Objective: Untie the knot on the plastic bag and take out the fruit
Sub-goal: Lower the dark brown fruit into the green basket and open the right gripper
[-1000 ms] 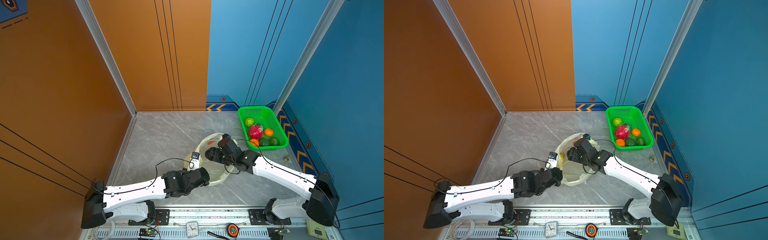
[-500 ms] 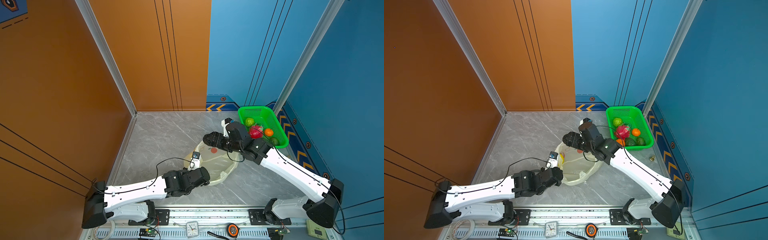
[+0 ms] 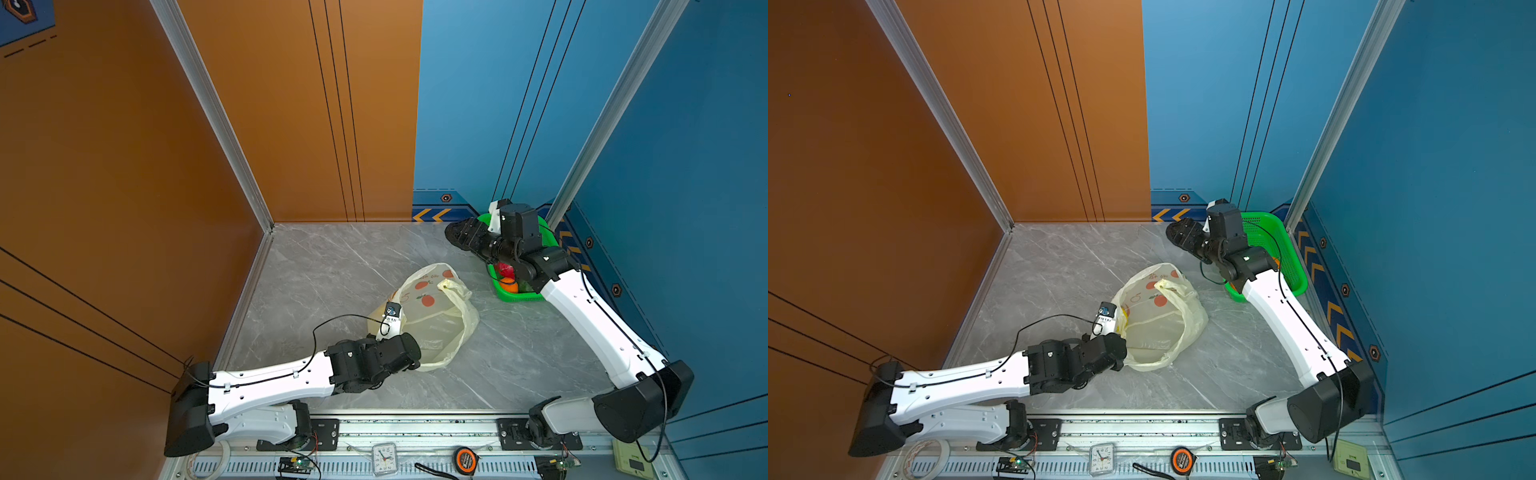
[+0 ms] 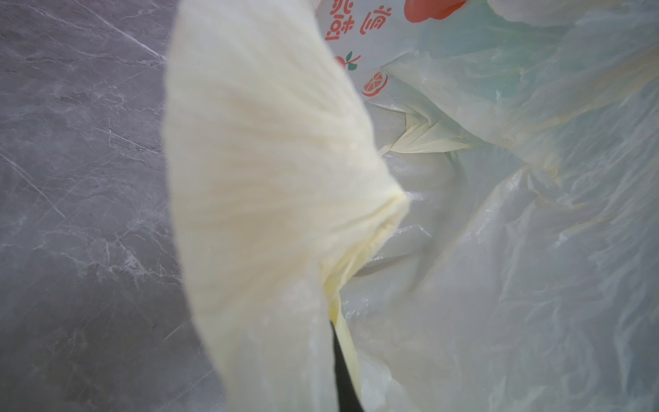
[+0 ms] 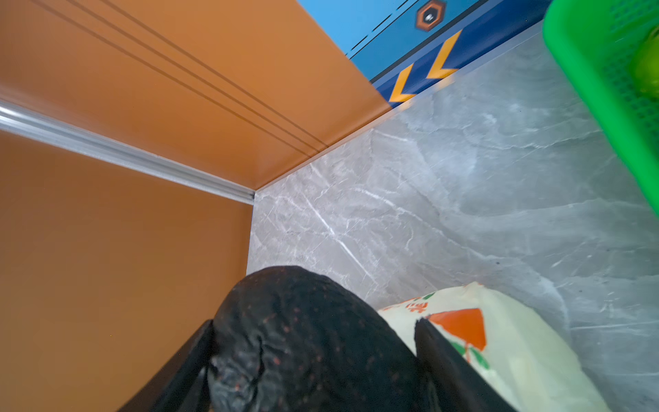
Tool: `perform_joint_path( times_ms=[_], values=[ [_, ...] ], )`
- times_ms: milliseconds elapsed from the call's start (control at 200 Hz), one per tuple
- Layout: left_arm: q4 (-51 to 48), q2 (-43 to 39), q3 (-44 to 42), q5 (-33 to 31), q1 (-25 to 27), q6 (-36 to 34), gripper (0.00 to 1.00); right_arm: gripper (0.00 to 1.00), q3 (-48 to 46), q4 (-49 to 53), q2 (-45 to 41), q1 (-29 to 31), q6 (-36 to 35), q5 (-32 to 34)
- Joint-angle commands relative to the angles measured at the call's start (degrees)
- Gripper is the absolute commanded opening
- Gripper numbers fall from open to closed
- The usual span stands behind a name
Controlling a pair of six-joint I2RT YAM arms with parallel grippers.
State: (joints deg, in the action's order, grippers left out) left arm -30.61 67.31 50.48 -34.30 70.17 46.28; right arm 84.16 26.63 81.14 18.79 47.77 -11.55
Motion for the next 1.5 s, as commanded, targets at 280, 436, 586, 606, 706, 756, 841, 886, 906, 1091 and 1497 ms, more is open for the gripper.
perform_joint_path(
  times_ms=[280,436,586,606,706,756,841,886,906,1091,1497],
  values=[
    [-0.3,0.3,1.6,-2.2,0.7,-0.8,0.00,0.70,-4.4,2.3,3.7,-21.9,-7.3,-2.6],
    [-0.2,0.6,1.7,-2.1,0.8,-0.5,0.00,0.71,-5.6,1.8,7.1,-27.6,-9.3,-0.2],
    [-0.3,1.2,1.8,-2.0,0.9,-0.4,0.00,0.71,-4.8,0.2,12.7,-31.4,-9.7,0.3],
    [-0.2,1.1,1.8,-1.9,0.9,-0.4,0.00,0.70,-4.5,0.0,13.4,-31.7,-9.8,0.7],
    [-0.2,1.2,1.9,-1.9,0.9,-0.4,0.00,0.70,-2.6,-0.8,17.1,-33.0,-10.0,2.3],
    [-0.3,1.2,2.0,-1.8,0.9,-0.4,0.00,0.71,-1.3,-1.1,19.1,-33.4,-10.1,3.1],
    [-0.3,1.3,2.0,-1.7,0.8,-0.7,0.00,0.72,0.9,-1.1,22.6,-33.6,-9.9,4.5],
    [-0.3,1.3,2.0,-1.7,0.9,-0.7,0.00,0.73,2.0,-1.1,24.3,-33.7,-9.6,5.1],
    [-0.2,1.3,2.0,-1.7,0.9,-0.7,0.00,0.73,2.4,-1.2,25.0,-33.7,-9.5,5.4],
    [-0.3,1.5,2.3,-1.5,0.9,-0.4,0.00,0.86,4.8,-1.6,29.4,-33.6,-8.3,6.9],
    [-0.3,1.7,2.6,-2.3,0.9,-0.3,0.00,1.00,6.7,0.1,28.0,-33.3,-8.5,6.3]
  ],
)
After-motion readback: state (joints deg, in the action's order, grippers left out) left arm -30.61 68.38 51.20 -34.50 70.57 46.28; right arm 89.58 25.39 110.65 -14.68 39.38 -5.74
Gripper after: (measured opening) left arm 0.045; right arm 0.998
